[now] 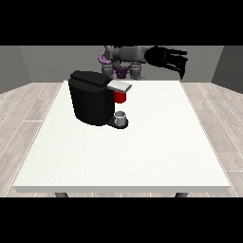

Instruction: Insert the coffee pod into the coffee machine and close the lid

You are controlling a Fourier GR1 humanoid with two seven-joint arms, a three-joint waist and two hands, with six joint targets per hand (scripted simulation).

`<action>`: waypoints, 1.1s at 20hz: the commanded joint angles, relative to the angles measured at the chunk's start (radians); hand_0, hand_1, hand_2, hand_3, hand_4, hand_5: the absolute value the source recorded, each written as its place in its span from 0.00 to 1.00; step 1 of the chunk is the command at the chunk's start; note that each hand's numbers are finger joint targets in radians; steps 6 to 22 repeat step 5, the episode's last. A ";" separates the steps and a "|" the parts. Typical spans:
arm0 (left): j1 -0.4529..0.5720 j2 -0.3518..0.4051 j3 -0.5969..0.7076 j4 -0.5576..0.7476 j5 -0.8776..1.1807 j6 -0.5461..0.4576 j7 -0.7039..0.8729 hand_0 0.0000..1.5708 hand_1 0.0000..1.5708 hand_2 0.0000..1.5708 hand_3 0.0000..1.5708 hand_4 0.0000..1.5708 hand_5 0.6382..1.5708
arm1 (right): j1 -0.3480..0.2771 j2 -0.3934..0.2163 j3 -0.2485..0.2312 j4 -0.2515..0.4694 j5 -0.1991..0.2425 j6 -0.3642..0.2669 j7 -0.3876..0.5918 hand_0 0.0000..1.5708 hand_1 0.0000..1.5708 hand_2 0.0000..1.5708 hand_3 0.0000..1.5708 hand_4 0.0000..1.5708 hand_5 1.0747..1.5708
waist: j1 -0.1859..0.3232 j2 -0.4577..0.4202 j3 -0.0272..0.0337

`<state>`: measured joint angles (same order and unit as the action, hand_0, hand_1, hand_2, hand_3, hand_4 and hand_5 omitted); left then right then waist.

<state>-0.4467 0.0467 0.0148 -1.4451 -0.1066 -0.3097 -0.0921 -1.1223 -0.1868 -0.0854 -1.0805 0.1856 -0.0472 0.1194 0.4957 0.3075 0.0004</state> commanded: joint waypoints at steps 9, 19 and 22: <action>0.131 0.027 0.085 0.073 0.022 0.032 -0.064 0.00 0.00 0.00 0.00 0.17 1.00 | 0.119 0.177 0.101 -0.043 -0.027 0.021 -0.089 0.00 0.00 0.00 0.00 0.17 1.00 | -0.170 -0.134 -0.0008; 0.131 0.027 0.085 0.073 0.022 0.032 -0.064 0.00 0.00 0.00 0.00 0.17 1.00 | 0.119 0.177 0.101 -0.043 -0.027 0.021 -0.089 0.00 0.00 0.00 0.00 0.17 1.00 | -0.170 -0.134 -0.0008; 0.131 0.027 0.085 0.073 0.022 0.032 -0.064 0.00 0.00 0.00 0.00 0.17 1.00 | 0.119 0.177 0.101 -0.043 -0.027 0.021 -0.089 0.00 0.00 0.00 0.00 0.17 1.00 | -0.170 -0.134 -0.0008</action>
